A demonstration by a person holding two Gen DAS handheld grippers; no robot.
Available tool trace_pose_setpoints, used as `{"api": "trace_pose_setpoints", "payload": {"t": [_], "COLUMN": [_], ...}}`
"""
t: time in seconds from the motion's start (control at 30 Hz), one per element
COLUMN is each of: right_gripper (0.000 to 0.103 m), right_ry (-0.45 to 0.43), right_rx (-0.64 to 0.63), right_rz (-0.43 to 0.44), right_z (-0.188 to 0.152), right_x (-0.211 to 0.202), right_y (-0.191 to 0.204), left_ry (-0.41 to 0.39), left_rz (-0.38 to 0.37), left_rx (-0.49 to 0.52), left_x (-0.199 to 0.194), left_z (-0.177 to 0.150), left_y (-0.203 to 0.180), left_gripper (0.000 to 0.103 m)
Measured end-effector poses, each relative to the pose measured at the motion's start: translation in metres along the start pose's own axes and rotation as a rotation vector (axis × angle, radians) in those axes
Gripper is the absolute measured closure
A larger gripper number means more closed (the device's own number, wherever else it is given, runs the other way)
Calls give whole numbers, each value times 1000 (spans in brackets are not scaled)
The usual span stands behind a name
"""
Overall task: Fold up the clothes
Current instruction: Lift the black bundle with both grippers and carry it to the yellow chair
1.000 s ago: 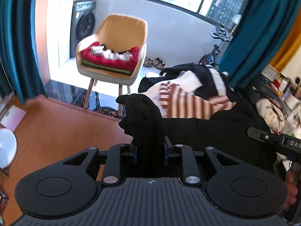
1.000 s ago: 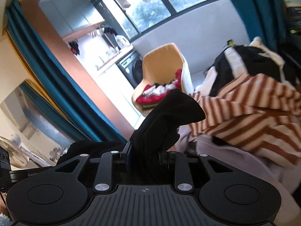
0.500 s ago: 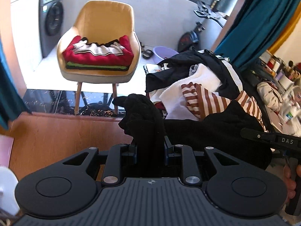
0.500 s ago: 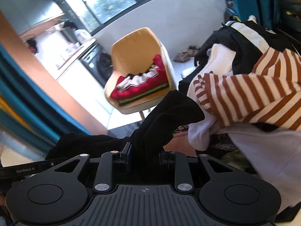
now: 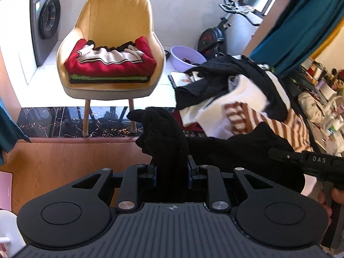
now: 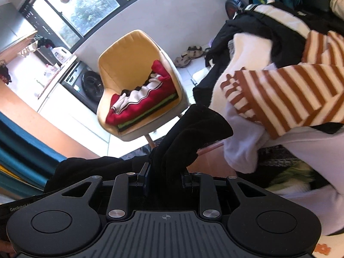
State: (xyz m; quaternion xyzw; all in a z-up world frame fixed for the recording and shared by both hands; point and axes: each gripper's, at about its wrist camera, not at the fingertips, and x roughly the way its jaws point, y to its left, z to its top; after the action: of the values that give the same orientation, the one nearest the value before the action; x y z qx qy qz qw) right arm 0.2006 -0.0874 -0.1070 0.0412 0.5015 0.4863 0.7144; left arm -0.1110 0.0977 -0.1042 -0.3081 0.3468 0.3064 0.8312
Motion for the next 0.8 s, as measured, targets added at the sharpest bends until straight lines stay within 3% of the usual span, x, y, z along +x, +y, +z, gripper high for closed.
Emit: {"api": "trace_pose_setpoints", "payload": {"t": [0.13, 0.4, 0.57, 0.8], "right_gripper": [80, 80, 80, 80], "right_ry": [-3, -39, -19, 28], "right_rx": [7, -2, -20, -66], "right_rz": [32, 71, 59, 72], "right_z": [34, 142, 198, 244], "right_x": [49, 127, 180, 264], "right_y": [9, 24, 26, 68], "left_ry": [-20, -25, -29, -1], "left_rz": [20, 47, 52, 73], "left_rx": [3, 12, -67, -144], "left_x": [27, 94, 127, 165], "left_z": [50, 157, 191, 236], "left_y": [21, 38, 60, 121], "left_gripper": [79, 79, 79, 79]}}
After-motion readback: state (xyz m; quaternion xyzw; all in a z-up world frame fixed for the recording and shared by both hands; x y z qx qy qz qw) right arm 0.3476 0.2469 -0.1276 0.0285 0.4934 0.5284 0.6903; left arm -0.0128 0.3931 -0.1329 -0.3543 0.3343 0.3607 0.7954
